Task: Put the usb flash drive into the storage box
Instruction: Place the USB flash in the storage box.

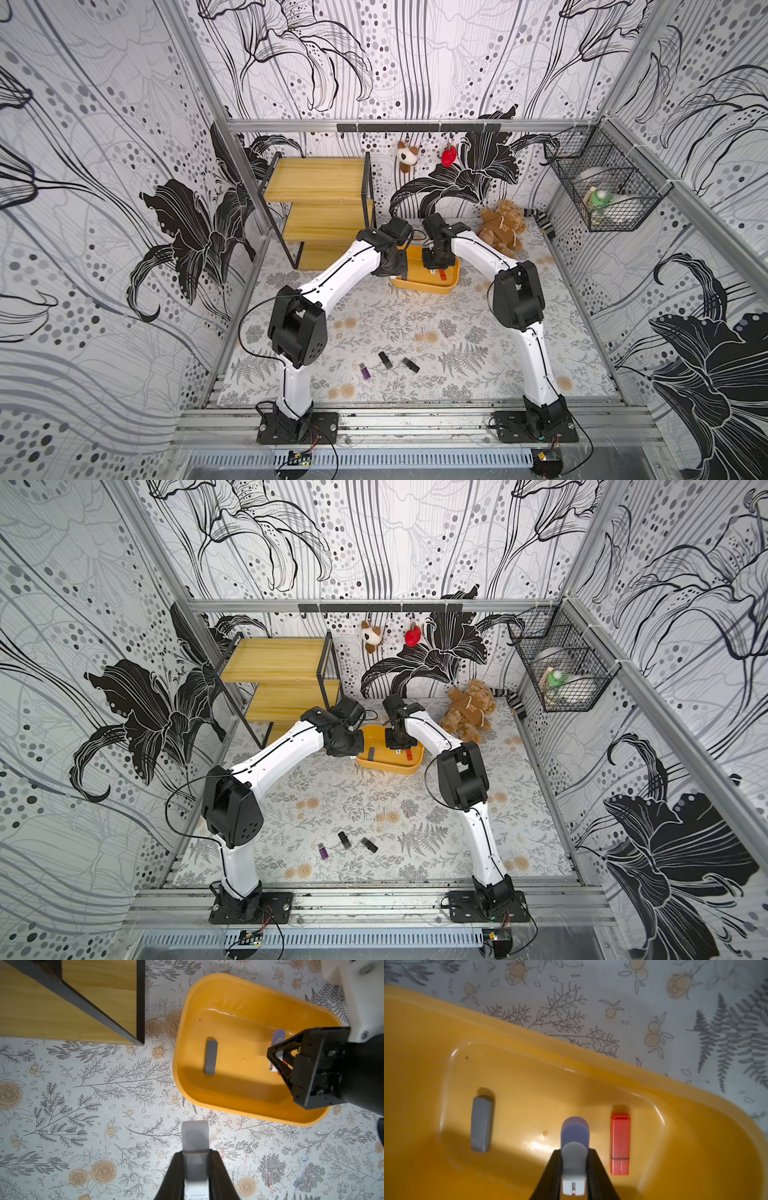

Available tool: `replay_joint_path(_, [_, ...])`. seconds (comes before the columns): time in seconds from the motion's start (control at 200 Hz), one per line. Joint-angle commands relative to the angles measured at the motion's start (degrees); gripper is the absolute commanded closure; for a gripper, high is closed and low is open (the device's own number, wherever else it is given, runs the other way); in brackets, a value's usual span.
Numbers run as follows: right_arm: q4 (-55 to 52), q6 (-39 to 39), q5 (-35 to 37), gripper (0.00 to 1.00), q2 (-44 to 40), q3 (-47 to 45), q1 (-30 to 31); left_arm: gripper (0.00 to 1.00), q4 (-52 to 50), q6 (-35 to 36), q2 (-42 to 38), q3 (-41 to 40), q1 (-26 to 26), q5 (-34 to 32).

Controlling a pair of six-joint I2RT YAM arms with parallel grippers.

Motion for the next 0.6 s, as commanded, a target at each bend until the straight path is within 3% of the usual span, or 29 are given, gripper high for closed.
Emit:
replay_joint_path(0.0, [-2.3, -1.8, 0.5, 1.00, 2.3, 2.7, 0.0, 1.00, -0.7, 1.1, 0.8, 1.0, 0.3, 0.9])
replay_joint_path(0.596, [-2.0, -2.8, 2.1, 1.00, 5.1, 0.8, -2.3, 1.00, 0.1, 1.1, 0.0, -1.4, 0.2, 1.0])
